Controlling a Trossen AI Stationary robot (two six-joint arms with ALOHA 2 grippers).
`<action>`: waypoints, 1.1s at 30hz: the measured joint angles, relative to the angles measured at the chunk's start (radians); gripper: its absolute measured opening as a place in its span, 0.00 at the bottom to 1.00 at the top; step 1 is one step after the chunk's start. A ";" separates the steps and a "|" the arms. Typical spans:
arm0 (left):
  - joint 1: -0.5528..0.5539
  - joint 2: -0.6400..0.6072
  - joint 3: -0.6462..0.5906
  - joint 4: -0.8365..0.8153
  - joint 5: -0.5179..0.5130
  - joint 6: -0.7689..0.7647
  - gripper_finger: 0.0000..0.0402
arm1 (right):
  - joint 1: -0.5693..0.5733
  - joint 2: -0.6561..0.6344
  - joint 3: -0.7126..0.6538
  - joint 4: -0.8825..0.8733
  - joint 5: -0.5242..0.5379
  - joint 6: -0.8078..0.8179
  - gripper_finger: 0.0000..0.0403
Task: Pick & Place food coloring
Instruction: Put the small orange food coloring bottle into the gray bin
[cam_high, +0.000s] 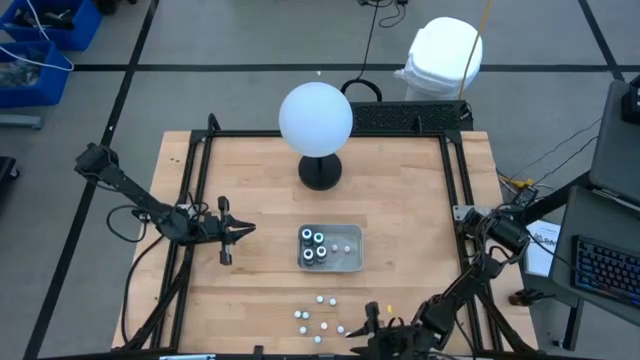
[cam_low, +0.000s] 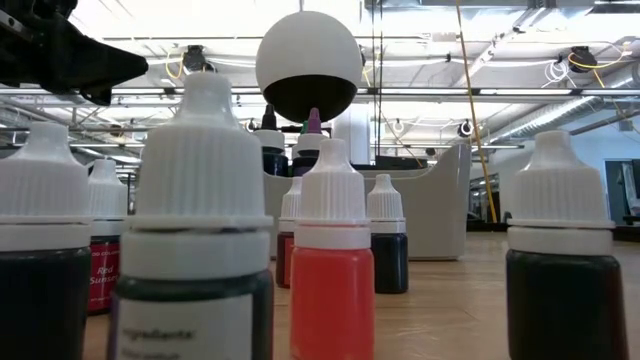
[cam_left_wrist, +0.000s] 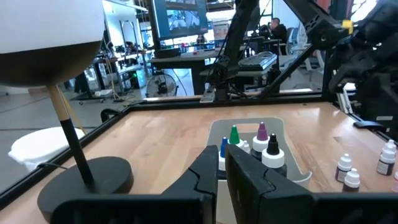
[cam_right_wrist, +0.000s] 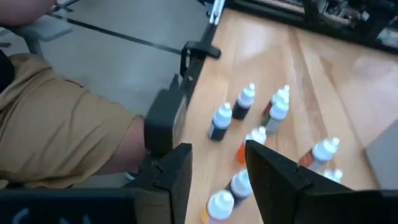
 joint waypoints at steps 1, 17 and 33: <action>0.000 0.000 0.000 0.000 0.000 -0.002 0.09 | 0.000 0.001 -0.015 0.016 -0.001 0.014 0.35; 0.000 0.000 0.000 0.000 0.000 -0.015 0.09 | -0.005 0.000 -0.112 0.161 -0.001 -0.002 0.35; 0.000 0.000 0.001 -0.001 0.000 -0.010 0.09 | -0.037 0.007 -0.031 0.297 -0.001 -0.094 0.37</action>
